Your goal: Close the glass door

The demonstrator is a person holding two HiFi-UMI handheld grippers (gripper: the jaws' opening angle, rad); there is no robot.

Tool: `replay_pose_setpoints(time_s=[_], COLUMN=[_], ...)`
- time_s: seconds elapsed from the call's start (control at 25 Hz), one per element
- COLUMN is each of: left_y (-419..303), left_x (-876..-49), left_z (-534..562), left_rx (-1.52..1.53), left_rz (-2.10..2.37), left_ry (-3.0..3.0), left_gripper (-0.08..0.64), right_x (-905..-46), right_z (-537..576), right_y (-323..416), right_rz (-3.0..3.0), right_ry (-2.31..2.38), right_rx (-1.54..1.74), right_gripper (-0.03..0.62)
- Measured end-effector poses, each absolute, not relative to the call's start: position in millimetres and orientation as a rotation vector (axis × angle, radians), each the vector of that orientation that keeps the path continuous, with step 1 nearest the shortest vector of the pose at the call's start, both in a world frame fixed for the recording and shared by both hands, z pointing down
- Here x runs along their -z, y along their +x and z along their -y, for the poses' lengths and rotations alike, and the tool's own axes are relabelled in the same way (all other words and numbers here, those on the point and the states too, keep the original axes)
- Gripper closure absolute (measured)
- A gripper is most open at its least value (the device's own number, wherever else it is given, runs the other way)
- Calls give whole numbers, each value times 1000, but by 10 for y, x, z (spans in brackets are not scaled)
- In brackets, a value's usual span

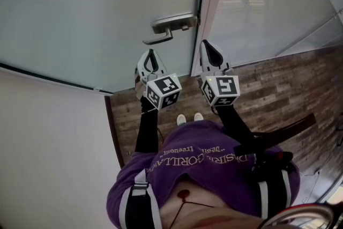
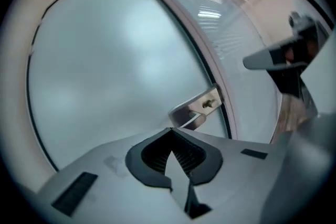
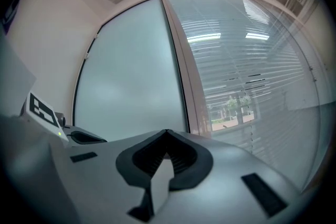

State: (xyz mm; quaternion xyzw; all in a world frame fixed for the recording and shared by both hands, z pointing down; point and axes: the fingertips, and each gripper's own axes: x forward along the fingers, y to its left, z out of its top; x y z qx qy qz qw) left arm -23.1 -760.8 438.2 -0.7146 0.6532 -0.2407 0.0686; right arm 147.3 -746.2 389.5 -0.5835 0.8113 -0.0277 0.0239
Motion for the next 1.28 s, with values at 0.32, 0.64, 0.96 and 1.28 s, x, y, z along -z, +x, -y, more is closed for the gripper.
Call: replay_pose_setpoints(time_s=[0.32,0.64,0.96,1.28], left_y=[-349,-234,-203,-163], left_x=[-4462,-4492,-4437,-4436], left_z=[7538,7492,7464,7455], left_rx=[157,164,182,187], left_rz=[-2303,-2266,-2234,-2210], left_ry=[-2478,-2503,-2491,-2499], left_gripper=[558,557,558,558], right_x=[-3952,-3942,-3930,-3936], right_z=[7458,7435,7418,7423], right_y=[1381,1385,1359,1359], right_rz=[-2572,-2582,-2590,-2587], right_ry=[-1775,-1765,-1756,-1761], right_rx=[58,35,33,36], right_gripper=[595,595,595,595])
